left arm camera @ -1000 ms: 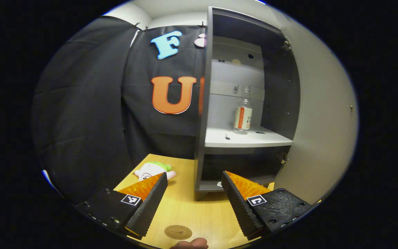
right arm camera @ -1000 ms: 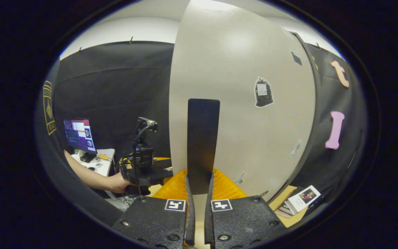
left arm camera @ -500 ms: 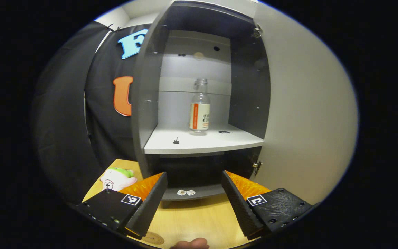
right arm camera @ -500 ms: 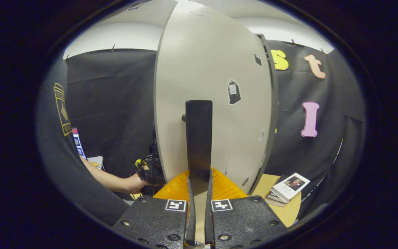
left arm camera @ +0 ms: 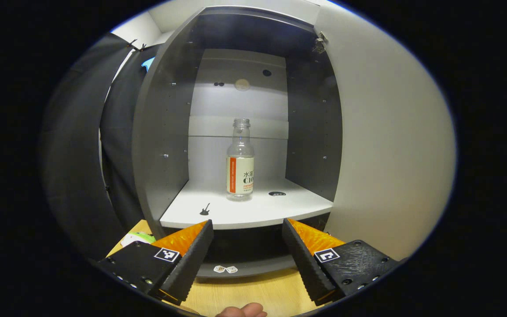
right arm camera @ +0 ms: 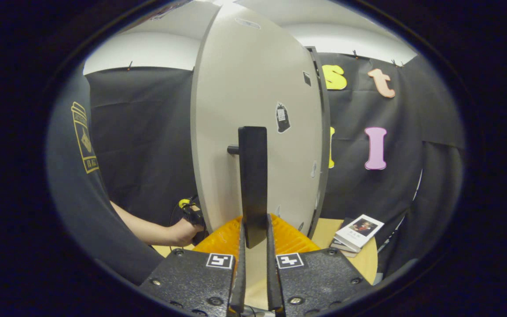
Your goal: Open the cabinet door with the right hand, grasp the bottle in the cabinet with the left hand and place it on the coaster, then close the cabinet door with the right hand.
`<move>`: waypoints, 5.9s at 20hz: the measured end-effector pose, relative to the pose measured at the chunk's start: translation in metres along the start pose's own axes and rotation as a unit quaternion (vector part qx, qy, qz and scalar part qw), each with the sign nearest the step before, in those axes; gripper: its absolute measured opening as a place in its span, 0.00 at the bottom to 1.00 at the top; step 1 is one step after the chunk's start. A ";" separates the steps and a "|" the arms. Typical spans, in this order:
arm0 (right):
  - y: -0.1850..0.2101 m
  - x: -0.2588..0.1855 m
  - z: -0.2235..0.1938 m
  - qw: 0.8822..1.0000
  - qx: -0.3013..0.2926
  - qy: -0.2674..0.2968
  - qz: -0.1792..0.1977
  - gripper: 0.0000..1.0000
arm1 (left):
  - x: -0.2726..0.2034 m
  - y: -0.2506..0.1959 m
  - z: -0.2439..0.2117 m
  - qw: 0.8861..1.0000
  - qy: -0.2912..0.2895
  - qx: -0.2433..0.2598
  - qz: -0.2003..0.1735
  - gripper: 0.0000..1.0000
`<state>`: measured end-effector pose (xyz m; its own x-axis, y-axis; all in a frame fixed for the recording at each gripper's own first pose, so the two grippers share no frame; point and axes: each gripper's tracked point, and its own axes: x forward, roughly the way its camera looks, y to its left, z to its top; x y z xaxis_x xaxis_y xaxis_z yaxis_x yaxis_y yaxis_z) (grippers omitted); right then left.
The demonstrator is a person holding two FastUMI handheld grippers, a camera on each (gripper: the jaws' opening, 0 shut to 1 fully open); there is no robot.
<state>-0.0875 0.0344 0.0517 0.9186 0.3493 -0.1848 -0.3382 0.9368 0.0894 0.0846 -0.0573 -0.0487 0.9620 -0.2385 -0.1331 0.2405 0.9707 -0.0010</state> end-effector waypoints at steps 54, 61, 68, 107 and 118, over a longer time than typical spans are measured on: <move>-0.145 -0.060 -0.078 0.994 0.055 0.055 -0.076 0.96 | 0.045 0.046 0.114 0.983 -0.083 -0.026 0.163 0.73; -0.134 -0.045 -0.116 0.991 0.039 0.112 -0.058 0.96 | -0.052 0.069 0.104 0.978 -0.111 -0.053 0.171 0.73; -0.117 -0.061 -0.217 0.962 0.109 0.189 -0.166 0.98 | -0.138 0.136 -0.010 0.972 -0.086 -0.072 0.207 0.73; -0.051 -0.115 -0.401 0.875 0.084 0.448 -0.160 0.99 | -0.177 0.166 -0.223 0.965 -0.090 0.030 0.245 0.95; -0.065 -0.085 -0.373 0.898 0.106 0.394 -0.163 0.98 | -0.202 0.116 -0.087 0.956 -0.153 0.126 0.217 0.96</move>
<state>-0.2199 -0.0493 -0.3032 0.5030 0.0407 -0.8633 0.0451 0.9963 0.0732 -0.0930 0.1062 -0.1080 0.9616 0.1507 0.2292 -0.2042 0.9511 0.2316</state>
